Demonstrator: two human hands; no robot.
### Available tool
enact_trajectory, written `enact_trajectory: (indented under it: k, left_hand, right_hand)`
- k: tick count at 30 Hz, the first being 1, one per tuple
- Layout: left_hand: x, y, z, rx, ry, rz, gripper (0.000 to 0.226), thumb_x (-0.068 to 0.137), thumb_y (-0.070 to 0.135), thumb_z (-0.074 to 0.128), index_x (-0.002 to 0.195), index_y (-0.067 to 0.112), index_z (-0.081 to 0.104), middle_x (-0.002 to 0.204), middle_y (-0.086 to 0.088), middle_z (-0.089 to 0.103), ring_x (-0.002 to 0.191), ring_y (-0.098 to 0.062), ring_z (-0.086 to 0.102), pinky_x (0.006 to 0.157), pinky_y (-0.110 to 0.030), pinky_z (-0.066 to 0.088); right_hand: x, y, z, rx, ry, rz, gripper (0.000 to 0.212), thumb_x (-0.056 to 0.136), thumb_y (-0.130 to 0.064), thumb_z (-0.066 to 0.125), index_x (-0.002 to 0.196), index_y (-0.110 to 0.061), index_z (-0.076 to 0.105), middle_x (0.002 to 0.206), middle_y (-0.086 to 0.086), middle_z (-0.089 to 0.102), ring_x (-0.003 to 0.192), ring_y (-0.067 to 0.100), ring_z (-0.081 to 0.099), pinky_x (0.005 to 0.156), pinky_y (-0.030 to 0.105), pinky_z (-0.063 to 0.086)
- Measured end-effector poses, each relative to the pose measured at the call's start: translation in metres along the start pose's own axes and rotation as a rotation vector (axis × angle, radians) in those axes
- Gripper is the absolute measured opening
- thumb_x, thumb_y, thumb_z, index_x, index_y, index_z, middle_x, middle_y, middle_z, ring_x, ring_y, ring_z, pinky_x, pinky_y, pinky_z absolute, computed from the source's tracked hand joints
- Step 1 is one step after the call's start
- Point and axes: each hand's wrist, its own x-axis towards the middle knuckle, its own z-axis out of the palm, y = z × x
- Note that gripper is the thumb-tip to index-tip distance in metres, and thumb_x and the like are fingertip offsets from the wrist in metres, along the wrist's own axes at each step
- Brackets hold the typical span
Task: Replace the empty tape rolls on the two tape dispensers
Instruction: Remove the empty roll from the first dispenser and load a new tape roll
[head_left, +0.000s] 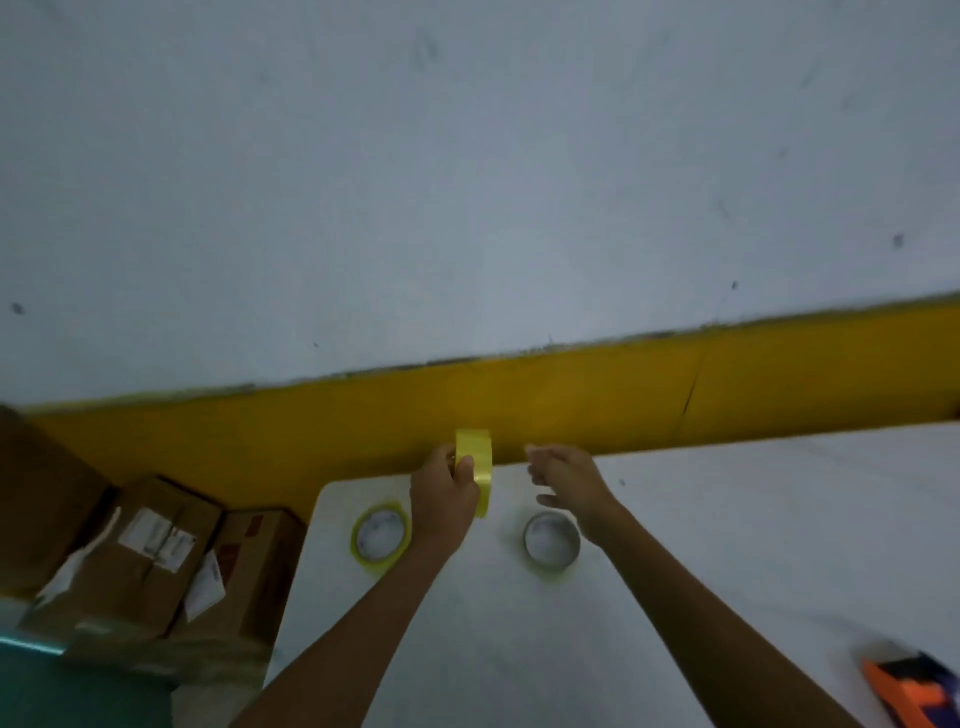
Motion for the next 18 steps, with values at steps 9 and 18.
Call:
enact_trajectory:
  k: [9, 18]
  left_hand:
    - [0.025, 0.136, -0.107, -0.336, 0.183, 0.100, 0.016, 0.094, 0.019, 0.055, 0.104, 0.008, 0.061, 0.088, -0.002, 0.062, 0.071, -0.009, 0.054, 0.055, -0.017, 0.038]
    - [-0.046, 0.174, -0.158, -0.502, 0.208, 0.125, 0.015, 0.092, 0.018, 0.057, 0.106, 0.019, 0.050, 0.097, -0.001, 0.062, 0.078, -0.007, 0.056, 0.058, -0.020, 0.040]
  right_hand:
    - [-0.058, -0.157, 0.021, 0.020, -0.031, -0.439, 0.042, 0.093, -0.032, 0.054, 0.091, 0.010, 0.061, 0.104, 0.034, 0.063, 0.098, 0.042, 0.066, 0.073, 0.046, 0.061]
    - [-0.140, -0.182, 0.016, -0.080, 0.032, -0.627, 0.031, 0.093, -0.022, 0.056, 0.084, 0.005, 0.066, 0.076, 0.016, 0.060, 0.079, 0.028, 0.061, 0.080, 0.058, 0.058]
